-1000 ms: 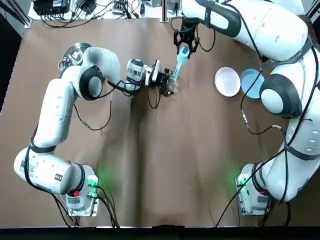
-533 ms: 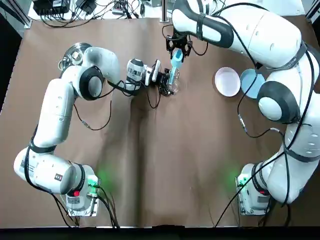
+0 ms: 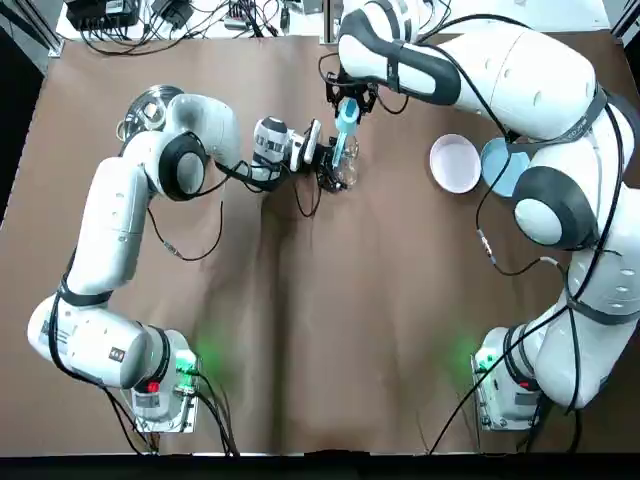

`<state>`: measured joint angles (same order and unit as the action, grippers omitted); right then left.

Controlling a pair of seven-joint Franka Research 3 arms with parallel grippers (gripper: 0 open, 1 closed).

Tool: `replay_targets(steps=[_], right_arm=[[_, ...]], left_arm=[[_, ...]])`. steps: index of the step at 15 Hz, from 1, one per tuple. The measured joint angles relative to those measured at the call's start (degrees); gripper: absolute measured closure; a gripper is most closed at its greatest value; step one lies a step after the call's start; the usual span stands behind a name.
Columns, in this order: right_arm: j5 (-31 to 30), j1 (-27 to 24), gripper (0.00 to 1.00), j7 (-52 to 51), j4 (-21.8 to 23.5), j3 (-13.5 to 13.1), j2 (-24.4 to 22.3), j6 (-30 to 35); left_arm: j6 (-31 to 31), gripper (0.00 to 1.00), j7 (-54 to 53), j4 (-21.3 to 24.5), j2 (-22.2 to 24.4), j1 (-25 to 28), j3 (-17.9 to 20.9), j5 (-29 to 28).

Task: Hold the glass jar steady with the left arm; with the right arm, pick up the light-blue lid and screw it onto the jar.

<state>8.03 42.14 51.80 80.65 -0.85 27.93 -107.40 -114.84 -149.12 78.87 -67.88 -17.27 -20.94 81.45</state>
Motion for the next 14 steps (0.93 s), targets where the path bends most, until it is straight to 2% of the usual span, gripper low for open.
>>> replay_targets(steps=[10,14], right_arm=[[-0.1,0.5,0.32,0.0,5.4,-0.1,1.1,-4.3],[-0.1,0.5,0.32,0.0,5.9,-0.1,1.5,-4.9]], left_arm=[[0.0,0.07,0.0,0.0,0.0,0.0,0.0,0.0],[0.0,0.07,0.0,0.0,0.0,0.0,0.0,0.0]])
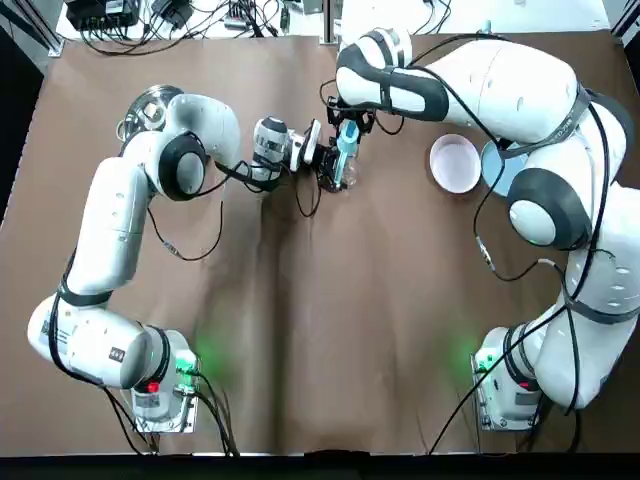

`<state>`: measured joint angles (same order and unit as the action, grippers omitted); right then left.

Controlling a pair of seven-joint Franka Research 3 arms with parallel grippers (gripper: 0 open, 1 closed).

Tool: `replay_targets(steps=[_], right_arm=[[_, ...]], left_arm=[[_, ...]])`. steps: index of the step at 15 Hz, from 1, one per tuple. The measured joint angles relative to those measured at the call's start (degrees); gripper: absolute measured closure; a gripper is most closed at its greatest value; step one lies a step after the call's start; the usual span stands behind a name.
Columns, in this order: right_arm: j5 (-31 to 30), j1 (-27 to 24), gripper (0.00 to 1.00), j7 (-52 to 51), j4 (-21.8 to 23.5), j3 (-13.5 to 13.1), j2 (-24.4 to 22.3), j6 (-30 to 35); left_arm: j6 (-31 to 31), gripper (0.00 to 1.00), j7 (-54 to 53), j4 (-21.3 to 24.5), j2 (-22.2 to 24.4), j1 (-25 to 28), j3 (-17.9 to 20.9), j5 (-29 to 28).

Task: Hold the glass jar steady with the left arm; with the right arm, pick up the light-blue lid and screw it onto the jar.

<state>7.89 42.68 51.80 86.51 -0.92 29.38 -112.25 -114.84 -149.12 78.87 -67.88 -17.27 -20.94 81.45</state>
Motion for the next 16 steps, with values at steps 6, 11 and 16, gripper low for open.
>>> replay_targets(steps=[6,11,16], right_arm=[[-0.1,0.0,0.32,0.0,0.0,0.0,1.0,-0.4],[-0.1,0.0,0.32,0.0,0.0,0.0,1.0,-0.4],[0.0,0.0,0.33,0.0,0.0,-0.1,1.0,-0.4]], left_arm=[[0.0,0.07,0.0,0.0,0.0,0.0,0.0,0.0],[0.0,0.07,0.0,0.0,0.0,0.0,0.0,0.0],[0.0,0.07,0.2,0.0,0.0,0.0,0.0,0.0]])
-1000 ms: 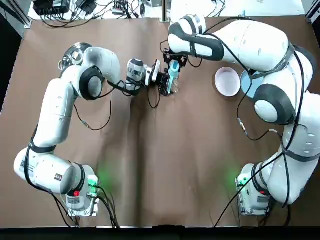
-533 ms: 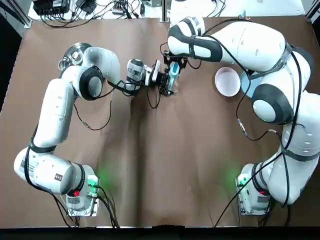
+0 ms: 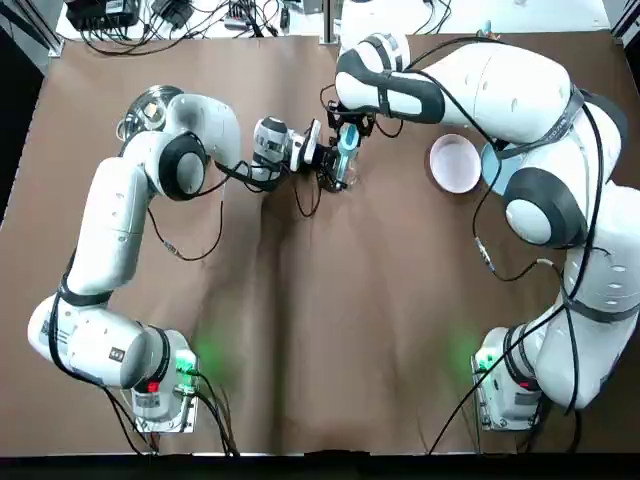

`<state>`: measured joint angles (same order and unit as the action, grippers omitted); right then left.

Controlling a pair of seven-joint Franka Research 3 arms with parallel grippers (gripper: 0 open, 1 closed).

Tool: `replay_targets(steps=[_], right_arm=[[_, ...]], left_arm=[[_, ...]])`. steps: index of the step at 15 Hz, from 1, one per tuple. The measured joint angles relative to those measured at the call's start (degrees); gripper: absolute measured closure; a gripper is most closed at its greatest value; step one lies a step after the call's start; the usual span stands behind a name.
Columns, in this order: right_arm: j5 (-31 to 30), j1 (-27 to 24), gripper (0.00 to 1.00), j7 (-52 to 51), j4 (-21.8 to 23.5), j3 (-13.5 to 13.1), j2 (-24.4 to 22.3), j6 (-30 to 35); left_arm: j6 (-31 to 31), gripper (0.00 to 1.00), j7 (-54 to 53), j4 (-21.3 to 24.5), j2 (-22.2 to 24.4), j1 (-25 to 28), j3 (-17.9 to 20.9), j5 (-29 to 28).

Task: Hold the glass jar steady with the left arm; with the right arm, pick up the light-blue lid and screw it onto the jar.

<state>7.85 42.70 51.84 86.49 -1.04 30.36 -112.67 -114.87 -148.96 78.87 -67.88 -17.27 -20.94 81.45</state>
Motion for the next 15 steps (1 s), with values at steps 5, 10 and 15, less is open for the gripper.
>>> replay_targets(steps=[5,10,15], right_arm=[[0.0,0.0,0.33,0.3,-0.1,-0.1,0.0,-0.1],[0.0,-0.3,0.33,0.5,-0.6,-0.4,0.3,-0.4],[0.0,-0.3,0.33,1.6,-0.6,-0.4,0.3,-0.4]], left_arm=[[0.0,0.07,0.1,0.0,0.0,0.0,0.0,0.0],[0.0,0.07,0.1,0.0,0.0,0.0,0.0,0.0],[0.0,0.07,0.0,0.0,0.0,0.0,0.0,0.0]])
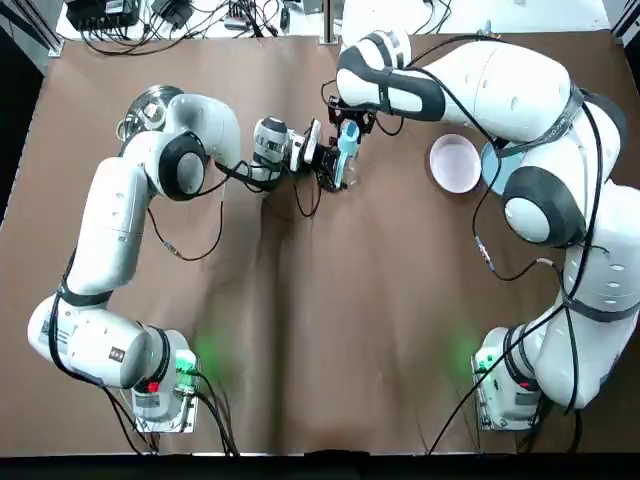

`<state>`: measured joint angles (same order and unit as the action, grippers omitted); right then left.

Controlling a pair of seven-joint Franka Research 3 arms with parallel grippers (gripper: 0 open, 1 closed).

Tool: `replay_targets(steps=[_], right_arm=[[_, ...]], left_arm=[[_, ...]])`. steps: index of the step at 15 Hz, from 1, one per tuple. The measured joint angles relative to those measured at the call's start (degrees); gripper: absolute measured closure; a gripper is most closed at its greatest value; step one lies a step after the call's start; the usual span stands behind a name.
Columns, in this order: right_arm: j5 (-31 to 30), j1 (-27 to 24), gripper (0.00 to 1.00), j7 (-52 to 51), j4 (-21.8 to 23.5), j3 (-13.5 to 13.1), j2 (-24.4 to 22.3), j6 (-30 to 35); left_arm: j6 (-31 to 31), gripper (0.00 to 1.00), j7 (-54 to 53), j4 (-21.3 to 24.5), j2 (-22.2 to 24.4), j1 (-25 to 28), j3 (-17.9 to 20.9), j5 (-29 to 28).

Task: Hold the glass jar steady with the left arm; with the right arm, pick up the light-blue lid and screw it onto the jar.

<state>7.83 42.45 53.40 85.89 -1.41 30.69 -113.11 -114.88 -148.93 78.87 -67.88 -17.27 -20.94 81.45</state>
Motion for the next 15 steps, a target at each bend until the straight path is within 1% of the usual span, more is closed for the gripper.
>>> replay_targets(steps=[4,6,11,12,14,15], right_arm=[[0.0,0.0,0.33,0.1,0.0,0.0,0.0,0.0],[-0.1,0.1,0.35,0.1,-0.1,0.0,0.0,0.1],[-0.1,0.1,0.34,0.1,-0.1,0.0,0.0,0.1],[-0.1,0.1,0.30,0.1,-0.1,0.1,0.1,0.1],[-0.1,0.1,0.28,0.1,-0.1,0.1,0.6,0.0],[-0.1,0.1,0.22,0.1,-0.1,0.1,0.8,-0.1]], left_arm=[[0.0,0.07,0.0,0.0,0.0,0.0,0.0,0.0],[0.0,0.07,0.0,0.0,0.0,0.0,0.0,0.0],[0.0,0.07,0.0,0.0,0.0,0.0,0.0,0.0],[0.0,0.07,0.0,0.0,0.0,0.0,0.0,0.0],[0.0,0.07,0.0,0.0,0.0,0.0,0.0,0.0],[0.0,0.07,0.0,0.0,0.0,0.0,0.0,0.0]])
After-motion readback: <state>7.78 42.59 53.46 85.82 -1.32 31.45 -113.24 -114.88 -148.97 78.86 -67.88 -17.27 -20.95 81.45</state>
